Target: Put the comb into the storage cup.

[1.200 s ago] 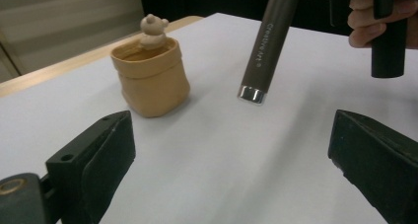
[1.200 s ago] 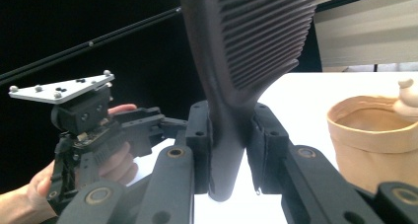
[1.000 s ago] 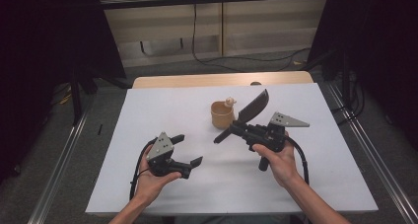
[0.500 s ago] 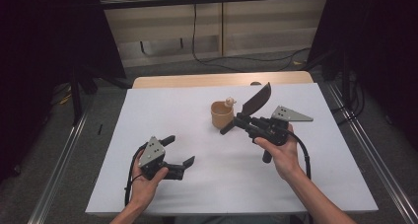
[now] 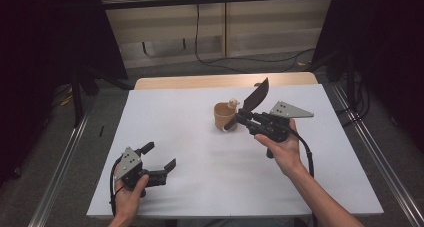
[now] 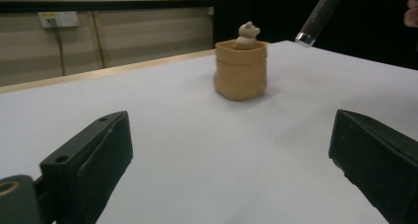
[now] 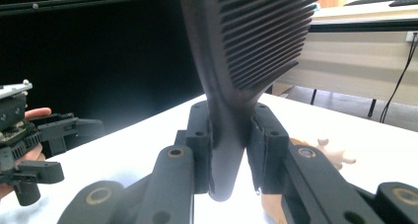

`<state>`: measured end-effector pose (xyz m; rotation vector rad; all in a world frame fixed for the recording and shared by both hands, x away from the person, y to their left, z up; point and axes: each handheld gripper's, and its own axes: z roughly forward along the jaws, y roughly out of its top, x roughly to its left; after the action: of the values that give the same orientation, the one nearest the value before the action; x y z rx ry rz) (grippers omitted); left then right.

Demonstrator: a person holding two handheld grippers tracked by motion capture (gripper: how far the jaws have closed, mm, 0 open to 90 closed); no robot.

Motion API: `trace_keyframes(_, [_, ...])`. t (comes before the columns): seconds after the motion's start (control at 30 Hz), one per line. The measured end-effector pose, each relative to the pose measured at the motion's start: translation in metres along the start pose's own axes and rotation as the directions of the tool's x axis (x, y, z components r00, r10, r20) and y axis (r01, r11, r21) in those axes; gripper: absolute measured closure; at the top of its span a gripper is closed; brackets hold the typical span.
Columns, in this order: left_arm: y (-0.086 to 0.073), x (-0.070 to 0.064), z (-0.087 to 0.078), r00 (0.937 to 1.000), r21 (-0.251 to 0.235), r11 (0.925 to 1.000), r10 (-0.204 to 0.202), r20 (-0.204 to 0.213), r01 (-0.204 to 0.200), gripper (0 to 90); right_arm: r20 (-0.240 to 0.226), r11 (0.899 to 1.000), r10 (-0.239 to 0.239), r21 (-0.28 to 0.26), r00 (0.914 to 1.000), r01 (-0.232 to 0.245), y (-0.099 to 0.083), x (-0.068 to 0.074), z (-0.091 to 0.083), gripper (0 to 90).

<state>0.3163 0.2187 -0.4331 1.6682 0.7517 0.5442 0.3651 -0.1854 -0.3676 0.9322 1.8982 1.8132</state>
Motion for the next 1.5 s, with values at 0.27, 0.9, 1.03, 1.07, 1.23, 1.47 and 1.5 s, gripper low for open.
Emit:
trace_keyframes(0.27, [-0.003,-0.001,-0.011,0.9977,-0.011,0.9999,-0.004,-0.068,0.003,2.8,0.005,1.000,-0.028,0.005,0.9996,0.028,0.005,-0.001,0.006,73.0])
trace_keyframes(0.9, [-0.002,-0.008,-0.011,0.9982,-0.028,0.9988,0.038,-0.046,-0.040,3.3,0.034,0.999,-0.045,0.004,0.9984,0.045,0.022,-0.016,0.018,72.9])
trace_keyframes(1.03, [0.000,-0.012,-0.012,0.9970,-0.036,0.9971,0.066,-0.041,-0.068,4.0,0.043,0.999,-0.048,-0.004,0.9979,0.048,0.026,-0.018,0.021,72.9])
trace_keyframes(1.07, [0.000,-0.013,-0.012,0.9979,-0.039,0.9978,0.053,-0.038,-0.054,4.0,0.046,0.999,-0.048,-0.007,0.9978,0.048,0.027,-0.019,0.022,72.9])
trace_keyframes(1.23, [-0.001,-0.013,-0.011,0.9984,-0.021,0.9985,0.050,-0.029,-0.050,5.5,0.054,0.998,-0.056,-0.006,0.9970,0.056,0.032,-0.022,0.026,73.0])
trace_keyframes(1.47, [-0.001,-0.012,-0.011,0.9992,-0.034,0.9992,0.020,-0.036,-0.021,5.0,0.073,0.998,-0.056,-0.008,0.9958,0.056,0.039,-0.027,0.032,72.9])
trace_keyframes(1.5, [-0.001,-0.011,-0.011,0.9995,-0.038,0.9991,0.015,-0.029,-0.016,4.4,0.070,0.999,-0.044,-0.023,0.9966,0.046,0.039,-0.028,0.032,72.9])
